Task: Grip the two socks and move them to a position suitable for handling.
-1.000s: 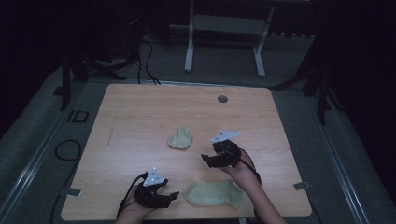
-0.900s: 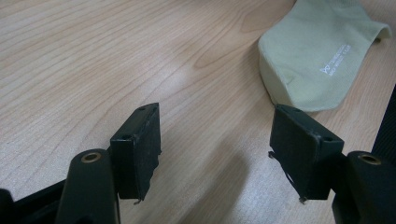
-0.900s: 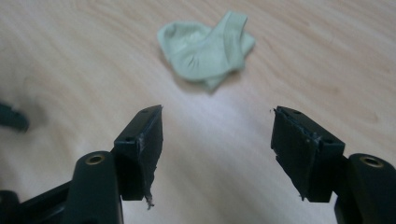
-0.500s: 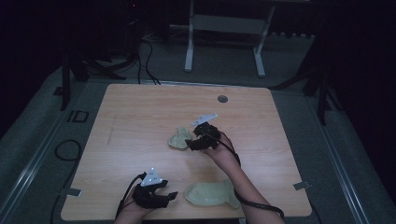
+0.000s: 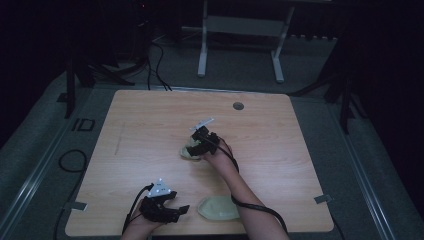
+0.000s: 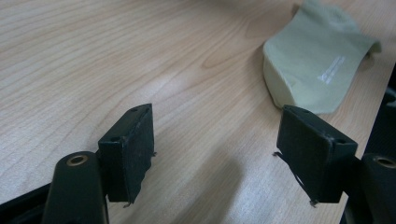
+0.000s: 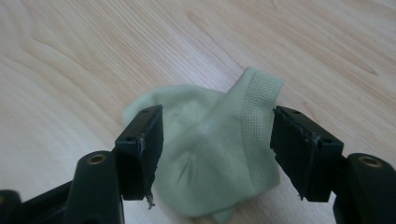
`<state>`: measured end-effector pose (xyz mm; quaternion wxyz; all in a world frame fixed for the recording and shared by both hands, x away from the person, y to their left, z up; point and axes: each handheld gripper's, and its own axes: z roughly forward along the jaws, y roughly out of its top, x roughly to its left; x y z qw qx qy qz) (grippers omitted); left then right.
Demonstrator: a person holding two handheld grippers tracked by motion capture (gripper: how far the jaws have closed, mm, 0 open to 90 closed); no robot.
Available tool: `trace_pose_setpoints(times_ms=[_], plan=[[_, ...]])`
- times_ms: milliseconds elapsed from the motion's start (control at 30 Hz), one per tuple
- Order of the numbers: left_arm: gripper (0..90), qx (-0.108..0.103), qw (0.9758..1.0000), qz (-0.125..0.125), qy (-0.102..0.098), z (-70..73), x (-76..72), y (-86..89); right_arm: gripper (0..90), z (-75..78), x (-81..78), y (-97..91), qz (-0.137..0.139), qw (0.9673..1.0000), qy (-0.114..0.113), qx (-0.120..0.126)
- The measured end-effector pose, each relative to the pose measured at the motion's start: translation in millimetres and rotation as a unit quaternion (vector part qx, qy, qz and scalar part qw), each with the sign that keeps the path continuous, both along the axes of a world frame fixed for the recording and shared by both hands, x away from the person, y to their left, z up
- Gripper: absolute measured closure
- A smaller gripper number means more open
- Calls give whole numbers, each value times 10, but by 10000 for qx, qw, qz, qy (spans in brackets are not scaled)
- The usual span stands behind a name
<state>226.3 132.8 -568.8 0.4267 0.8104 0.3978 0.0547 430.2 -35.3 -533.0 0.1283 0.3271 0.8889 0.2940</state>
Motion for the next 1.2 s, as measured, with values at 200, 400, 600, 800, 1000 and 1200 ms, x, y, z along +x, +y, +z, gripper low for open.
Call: trace_pose_setpoints(times_ms=[200,400,600,800,1000,1200], plan=[[147,84,9999,118,62,-17,8,-2,361,-147,37,93,-4,9996,15,-284],[143,119,9999,58,57,-25,5,-15,547,-157,-52,150,90,9988,-190,-439],[143,80,9999,92,73,-21,5,-5,787,-121,-116,190,102,9970,-390,-661],[144,43,9999,121,90,-25,11,15,797,89,-173,53,-25,9983,-457,-352],[144,14,9999,98,126,-28,21,12,796,239,-294,-232,-108,9981,-565,-230],[144,-22,9998,106,167,-36,32,19,796,252,-470,-518,-174,9982,-559,-134]])
